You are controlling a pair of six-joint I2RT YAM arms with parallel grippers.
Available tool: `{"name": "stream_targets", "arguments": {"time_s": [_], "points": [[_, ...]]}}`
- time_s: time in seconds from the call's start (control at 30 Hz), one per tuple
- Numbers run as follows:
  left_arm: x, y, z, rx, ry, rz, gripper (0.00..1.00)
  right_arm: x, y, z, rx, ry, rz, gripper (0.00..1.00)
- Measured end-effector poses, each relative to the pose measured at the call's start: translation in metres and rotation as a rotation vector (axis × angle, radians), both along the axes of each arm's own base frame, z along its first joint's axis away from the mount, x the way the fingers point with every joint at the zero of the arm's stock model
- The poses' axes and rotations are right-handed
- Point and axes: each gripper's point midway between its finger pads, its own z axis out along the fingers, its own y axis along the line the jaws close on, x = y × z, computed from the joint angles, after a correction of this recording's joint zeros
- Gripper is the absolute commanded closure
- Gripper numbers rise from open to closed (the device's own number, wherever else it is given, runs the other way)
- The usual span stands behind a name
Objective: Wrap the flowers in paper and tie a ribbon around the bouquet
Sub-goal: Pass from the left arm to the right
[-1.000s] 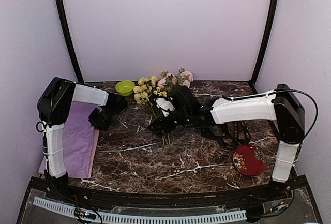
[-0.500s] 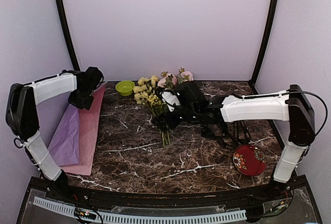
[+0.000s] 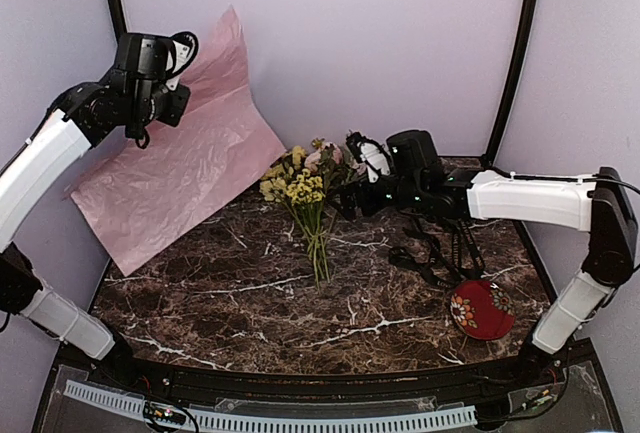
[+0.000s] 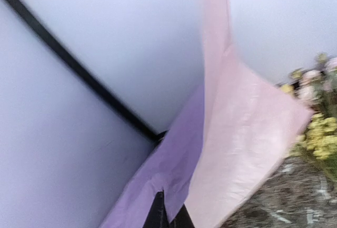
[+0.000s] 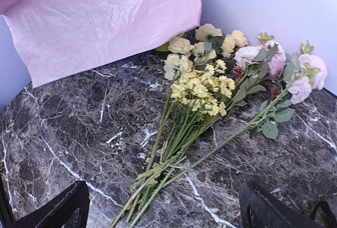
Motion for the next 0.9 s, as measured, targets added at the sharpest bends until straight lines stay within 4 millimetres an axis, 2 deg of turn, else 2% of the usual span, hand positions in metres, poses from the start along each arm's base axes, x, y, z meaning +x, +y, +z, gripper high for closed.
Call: {"name": "stream_targets", "arguments": {"time_s": [0.07,0.17,0.23,0.3,0.43,0.5,0.57,0.73,0.8,0.9], "points": [[-0.008,-0.055,0.024,-0.034,-0.041,-0.185,1.0,0.009,-0.019,0.009,0.032,0.002,-0.032,0.0],[-0.026,-0.119,0.048,-0.072,-0.081,-0.403,1.0,0.018,-0.049,0.022,0.078,-0.008,-0.088,0.0],[-0.042,-0.154,0.06,-0.099,-0.1,-0.528,1.0,0.026,-0.076,0.032,0.105,-0.015,-0.147,0.0],[-0.056,-0.179,0.071,-0.134,-0.113,-0.631,1.0,0.035,-0.101,0.036,0.123,-0.017,-0.209,0.0],[-0.081,-0.216,0.089,-0.205,-0.129,-0.813,1.0,0.049,-0.147,0.039,0.141,-0.004,-0.322,0.0],[-0.092,-0.23,0.093,-0.241,-0.122,-0.896,1.0,0.046,-0.16,0.042,0.143,-0.007,-0.336,0.0],[-0.108,-0.248,0.097,-0.29,-0.106,-1.004,1.0,0.034,-0.165,0.052,0.146,-0.034,-0.308,0.0],[-0.148,-0.279,0.108,-0.433,-0.063,-1.255,1.0,0.003,-0.177,0.108,0.194,-0.206,-0.251,0.0],[-0.159,-0.285,0.117,-0.5,-0.063,-1.326,1.0,-0.003,-0.189,0.128,0.21,-0.273,-0.276,0.0],[-0.163,-0.282,0.132,-0.629,-0.053,-1.397,1.0,-0.008,-0.208,0.149,0.224,-0.349,-0.328,0.0]]}}
